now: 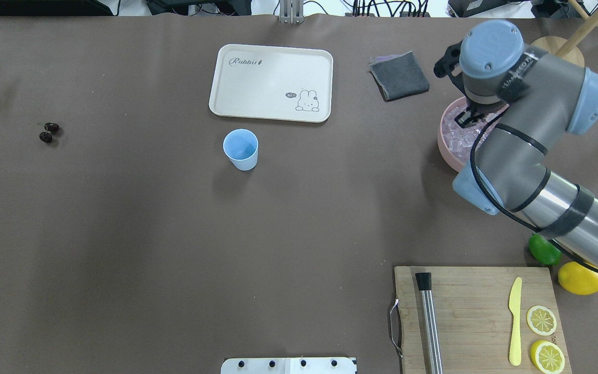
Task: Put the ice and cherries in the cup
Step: 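Carry the ice cube with the right gripper over the blue cup and release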
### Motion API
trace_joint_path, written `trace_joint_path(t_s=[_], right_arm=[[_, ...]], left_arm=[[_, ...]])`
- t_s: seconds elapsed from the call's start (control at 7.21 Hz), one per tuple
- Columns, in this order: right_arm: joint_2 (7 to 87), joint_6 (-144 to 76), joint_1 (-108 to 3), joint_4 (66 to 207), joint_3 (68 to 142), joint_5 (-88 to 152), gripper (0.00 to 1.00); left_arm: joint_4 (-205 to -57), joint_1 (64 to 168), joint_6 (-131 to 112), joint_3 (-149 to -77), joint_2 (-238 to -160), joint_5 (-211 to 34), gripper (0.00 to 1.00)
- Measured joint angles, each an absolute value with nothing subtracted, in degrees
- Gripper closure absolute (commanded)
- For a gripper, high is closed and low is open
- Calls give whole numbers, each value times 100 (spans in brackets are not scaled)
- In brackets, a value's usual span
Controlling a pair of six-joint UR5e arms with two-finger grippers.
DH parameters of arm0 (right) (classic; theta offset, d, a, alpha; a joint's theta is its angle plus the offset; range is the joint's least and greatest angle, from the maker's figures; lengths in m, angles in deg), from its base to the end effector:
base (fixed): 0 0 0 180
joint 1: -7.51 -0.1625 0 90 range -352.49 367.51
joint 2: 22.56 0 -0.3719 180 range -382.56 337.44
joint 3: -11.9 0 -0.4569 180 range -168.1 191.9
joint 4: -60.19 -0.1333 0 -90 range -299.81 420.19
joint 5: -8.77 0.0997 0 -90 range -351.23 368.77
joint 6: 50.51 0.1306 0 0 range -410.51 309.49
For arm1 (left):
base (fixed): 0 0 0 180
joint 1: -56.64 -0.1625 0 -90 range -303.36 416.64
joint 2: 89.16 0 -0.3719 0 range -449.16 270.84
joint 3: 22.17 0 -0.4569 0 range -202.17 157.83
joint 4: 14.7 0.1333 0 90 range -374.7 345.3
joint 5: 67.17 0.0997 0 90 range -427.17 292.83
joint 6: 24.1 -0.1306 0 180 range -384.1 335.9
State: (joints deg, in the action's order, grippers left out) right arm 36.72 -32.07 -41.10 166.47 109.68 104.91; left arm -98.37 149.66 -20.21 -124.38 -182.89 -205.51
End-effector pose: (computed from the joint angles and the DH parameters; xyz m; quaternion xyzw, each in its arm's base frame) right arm -0.3660 -0.5958 0.2803 0.1406 -0.1415 -0.2050 0.9582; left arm -0.0660 -0.5736 0.4771 0.0733 0.4086 -0.0206 0.9095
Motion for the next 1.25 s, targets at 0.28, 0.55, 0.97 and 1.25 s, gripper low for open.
trace_joint_path(t_s=[0.28,0.55,0.97,1.25], right_arm=[[2635,-1459,-3936,16689,10669,10827,74],[1388,353,-3339,16230,9547,10777,75],[254,1547,-2734,15251,8317,10645,74],[274,1597,-2558,14667,8167,10642,73]], left_arm=[[-9836,14970,-2016,-12468,-18290,-20551,2],[-9830,14971,-2015,-12469,-18296,-20551,2],[-9827,14977,-2012,-12435,-18310,-20551,2],[-9821,14983,-2009,-12432,-18306,-20551,2]])
